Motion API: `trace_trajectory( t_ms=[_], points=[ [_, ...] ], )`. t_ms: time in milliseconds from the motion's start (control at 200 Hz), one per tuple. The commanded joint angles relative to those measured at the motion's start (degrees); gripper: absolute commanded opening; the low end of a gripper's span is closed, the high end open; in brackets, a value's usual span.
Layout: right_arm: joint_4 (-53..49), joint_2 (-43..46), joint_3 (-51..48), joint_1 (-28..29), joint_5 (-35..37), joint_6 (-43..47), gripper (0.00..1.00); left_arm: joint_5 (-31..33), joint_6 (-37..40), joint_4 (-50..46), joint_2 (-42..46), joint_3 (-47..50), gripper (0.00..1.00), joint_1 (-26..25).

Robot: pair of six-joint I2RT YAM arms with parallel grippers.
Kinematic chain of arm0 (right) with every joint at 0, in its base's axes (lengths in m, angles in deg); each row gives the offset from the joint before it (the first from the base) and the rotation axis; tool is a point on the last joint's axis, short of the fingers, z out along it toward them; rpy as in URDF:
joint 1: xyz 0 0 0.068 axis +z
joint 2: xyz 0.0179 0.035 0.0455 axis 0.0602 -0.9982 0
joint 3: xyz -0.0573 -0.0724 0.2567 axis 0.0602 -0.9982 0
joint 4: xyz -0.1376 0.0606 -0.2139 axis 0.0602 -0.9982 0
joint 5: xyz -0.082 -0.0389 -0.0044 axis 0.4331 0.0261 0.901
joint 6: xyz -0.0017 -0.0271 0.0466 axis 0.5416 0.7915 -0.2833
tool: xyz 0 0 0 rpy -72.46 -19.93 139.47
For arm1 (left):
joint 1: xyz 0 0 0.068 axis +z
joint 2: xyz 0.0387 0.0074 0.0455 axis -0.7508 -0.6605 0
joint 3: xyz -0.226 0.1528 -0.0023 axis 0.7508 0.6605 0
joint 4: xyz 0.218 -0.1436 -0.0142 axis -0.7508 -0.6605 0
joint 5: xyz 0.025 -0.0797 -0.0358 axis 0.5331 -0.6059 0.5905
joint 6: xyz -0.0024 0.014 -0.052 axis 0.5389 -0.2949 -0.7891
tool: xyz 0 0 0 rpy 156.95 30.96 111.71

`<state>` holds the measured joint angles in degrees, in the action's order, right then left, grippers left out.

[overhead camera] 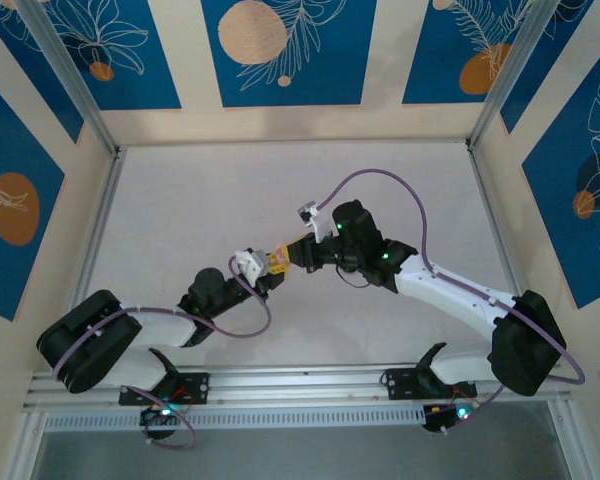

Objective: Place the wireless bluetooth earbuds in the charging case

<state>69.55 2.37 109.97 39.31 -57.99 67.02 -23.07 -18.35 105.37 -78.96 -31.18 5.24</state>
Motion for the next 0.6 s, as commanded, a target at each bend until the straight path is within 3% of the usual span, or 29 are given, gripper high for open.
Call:
trace_trajectory(
  t_ms=[0, 520, 595],
  points=[
    [0.5, 1.1, -1.2, 0.3, 1.4, 1.6, 0.13, 0.3, -1.0, 4.2, 1.1, -0.9, 0.10, -0.7],
    [-0.2, 2.2, -2.4, 0.7, 2.5, 1.8, 0.13, 0.3, -0.5, 4.0, 3.0, -0.7, 0.10, -0.7],
    [-0.5, 2.0, -2.3, 0.7, 2.3, 1.8, 0.19, 0.2, -0.4, 3.9, 3.2, -0.7, 0.10, -0.7]
  ],
)
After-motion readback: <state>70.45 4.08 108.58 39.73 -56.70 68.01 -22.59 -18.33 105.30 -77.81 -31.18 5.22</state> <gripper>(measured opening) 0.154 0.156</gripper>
